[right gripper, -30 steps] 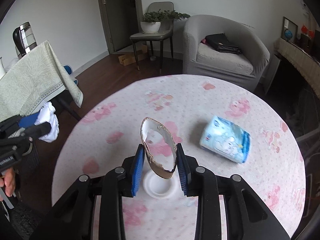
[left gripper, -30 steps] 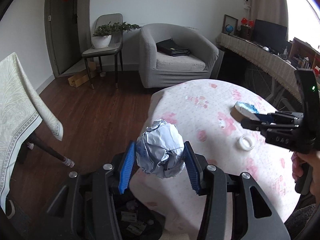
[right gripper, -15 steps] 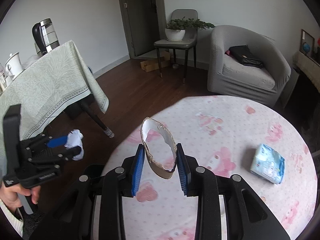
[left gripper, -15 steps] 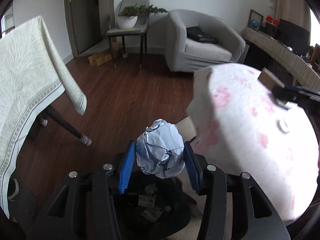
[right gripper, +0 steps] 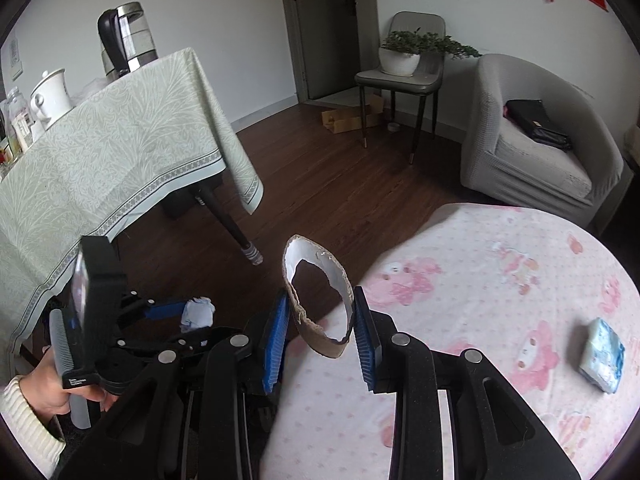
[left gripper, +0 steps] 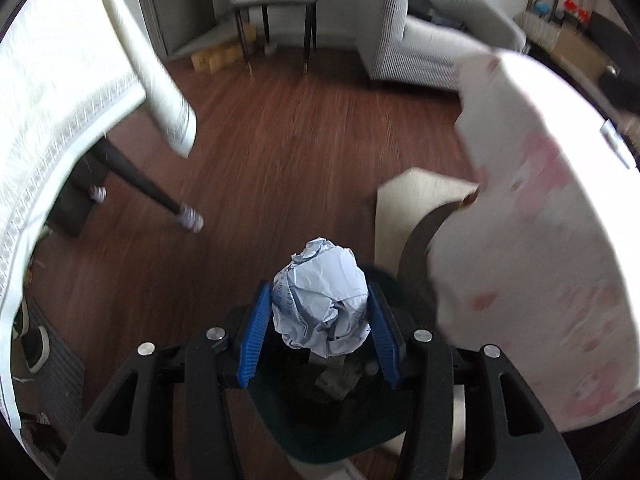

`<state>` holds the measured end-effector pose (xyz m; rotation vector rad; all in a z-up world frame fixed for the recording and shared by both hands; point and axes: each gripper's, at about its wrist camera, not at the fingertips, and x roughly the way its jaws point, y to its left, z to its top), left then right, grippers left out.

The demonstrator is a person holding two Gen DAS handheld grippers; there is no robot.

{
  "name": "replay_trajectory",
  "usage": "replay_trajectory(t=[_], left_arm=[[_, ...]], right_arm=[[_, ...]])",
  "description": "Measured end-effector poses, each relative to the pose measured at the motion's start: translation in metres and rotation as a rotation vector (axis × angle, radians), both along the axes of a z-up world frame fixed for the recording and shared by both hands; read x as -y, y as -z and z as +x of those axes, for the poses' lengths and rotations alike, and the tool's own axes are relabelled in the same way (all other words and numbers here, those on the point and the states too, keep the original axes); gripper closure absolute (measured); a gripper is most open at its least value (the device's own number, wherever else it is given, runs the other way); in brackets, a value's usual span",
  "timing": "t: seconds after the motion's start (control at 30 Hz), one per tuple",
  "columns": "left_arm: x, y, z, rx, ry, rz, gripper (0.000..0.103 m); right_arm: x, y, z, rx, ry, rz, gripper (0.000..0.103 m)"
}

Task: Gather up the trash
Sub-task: 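Carry the foil ball to the bin and open the left gripper while the right carries the tape core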

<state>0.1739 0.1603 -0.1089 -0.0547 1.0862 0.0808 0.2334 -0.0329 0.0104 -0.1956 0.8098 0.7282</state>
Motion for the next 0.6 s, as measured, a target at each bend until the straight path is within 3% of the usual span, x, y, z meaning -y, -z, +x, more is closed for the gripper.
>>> replay_trajectory(t=[0.27, 0.5, 0.6], left_arm=[[-0.013, 0.049, -0.003, -0.172, 0.033, 0.029, 0.050], [-0.018, 0.059, -0.017, -0.218, 0.080, 0.034, 0.040], [-0.024, 0.058, -0.021, -0.215, 0.071, 0.036, 0.040]], right_arm=[[-0.050, 0.023, -0.008, -0.047, -0.073, -0.047, 0.071], [-0.081, 0.046, -0.009, -0.084, -0.111, -0.081, 0.071], [-0.093, 0.053, -0.009, -0.094, -0.125, -0.096, 0.071]])
